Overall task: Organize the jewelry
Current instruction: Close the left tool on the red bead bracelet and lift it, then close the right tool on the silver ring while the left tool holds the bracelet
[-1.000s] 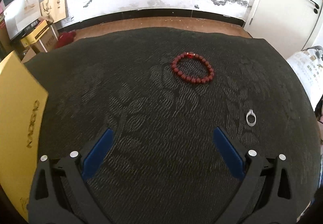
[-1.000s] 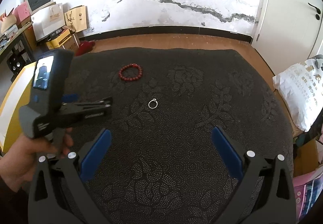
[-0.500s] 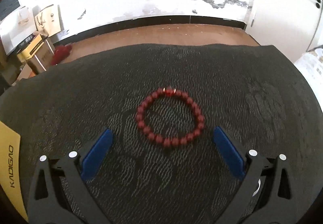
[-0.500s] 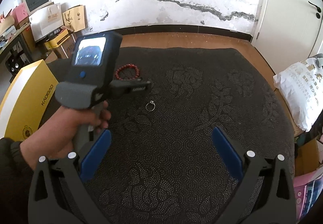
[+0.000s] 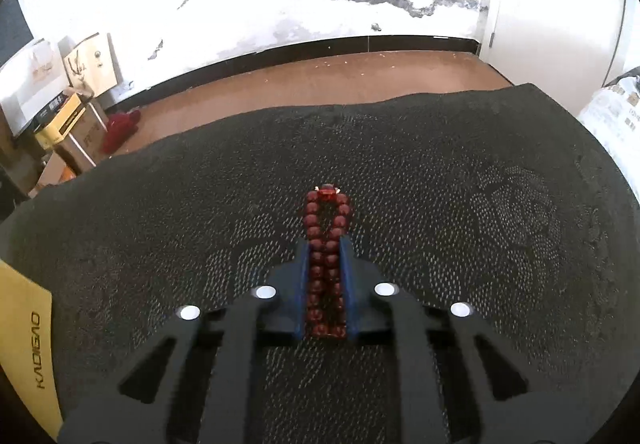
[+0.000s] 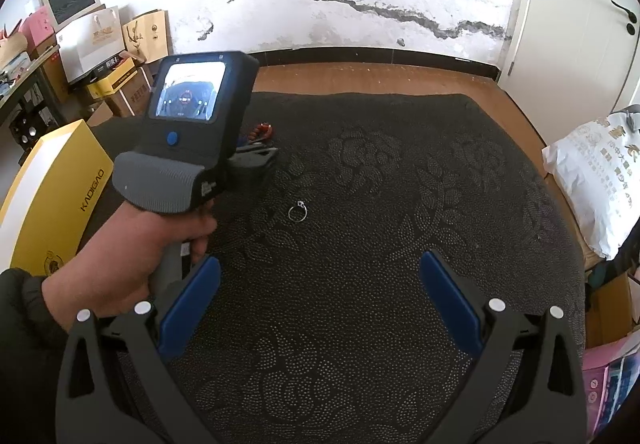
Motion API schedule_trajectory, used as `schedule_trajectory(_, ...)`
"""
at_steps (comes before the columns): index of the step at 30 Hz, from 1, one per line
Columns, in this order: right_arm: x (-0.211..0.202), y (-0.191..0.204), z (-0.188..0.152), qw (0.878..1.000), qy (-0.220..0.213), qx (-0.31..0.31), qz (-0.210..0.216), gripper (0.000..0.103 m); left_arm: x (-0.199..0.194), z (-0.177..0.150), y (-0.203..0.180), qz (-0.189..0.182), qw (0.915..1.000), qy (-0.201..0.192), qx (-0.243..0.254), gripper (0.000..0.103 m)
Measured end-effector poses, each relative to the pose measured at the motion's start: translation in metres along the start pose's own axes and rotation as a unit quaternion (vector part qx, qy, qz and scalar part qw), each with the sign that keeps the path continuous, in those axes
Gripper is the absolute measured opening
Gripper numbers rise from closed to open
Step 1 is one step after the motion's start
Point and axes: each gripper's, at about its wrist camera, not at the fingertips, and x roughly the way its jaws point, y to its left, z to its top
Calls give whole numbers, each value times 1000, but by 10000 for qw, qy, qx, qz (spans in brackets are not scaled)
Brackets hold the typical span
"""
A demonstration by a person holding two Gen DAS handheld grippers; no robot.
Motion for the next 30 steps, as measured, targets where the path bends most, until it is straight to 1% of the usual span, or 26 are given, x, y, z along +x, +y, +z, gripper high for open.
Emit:
schedule_trajectory(1,0,-1,0,10000,-1,19,-3,96,-3,-1,4,-82,9999,30,-65,12)
schedule_trajectory(2,0,-2,0,10000,2,42,4,96,-9,-3,8,-137,9999,0,-106,7)
schedule_trajectory(5,2,-3,0,10000,43,82,28,96,-32,-9,16,-56,9999,-121,23,7)
schedule_trajectory(7,5,-5,0,9999,65,109,26,96,-52,-17,23,-58,9999,-131,73,7)
schedule_trajectory(9,9,-9,2,9997,109,206,104,96,-75,-26,34,-131,9998,-163,6,7)
schedule_trajectory(11,15,-11,3,9994,145,279,140,96,-97,-36,46,-239,9995,-147,-167,7)
schedule_trajectory(14,30,-7,4,9994,261,173,135,96,-123,-52,63,-424,9979,-95,-472,7)
schedule_trajectory(17,48,5,1,9991,393,-127,61,96,-145,-67,71,-400,9976,-121,-547,7)
schedule_trajectory(20,65,12,1,9983,524,-234,110,96,-166,-83,81,-355,9970,-151,-675,7)
schedule_trajectory(23,82,17,1,9976,630,-286,64,96,-168,-91,85,-372,9964,-107,-761,7)
schedule_trajectory(25,94,18,1,9969,735,-270,34,96,-164,-92,86,-473,9956,-40,-804,7)
schedule_trajectory(29,118,20,4,9958,842,-340,-69,96,-167,-91,89,-450,9966,-68,-690,7)
schedule_trajectory(30,126,20,6,9957,842,-381,-39,97,-169,-91,91,-483,9963,-80,-708,7)
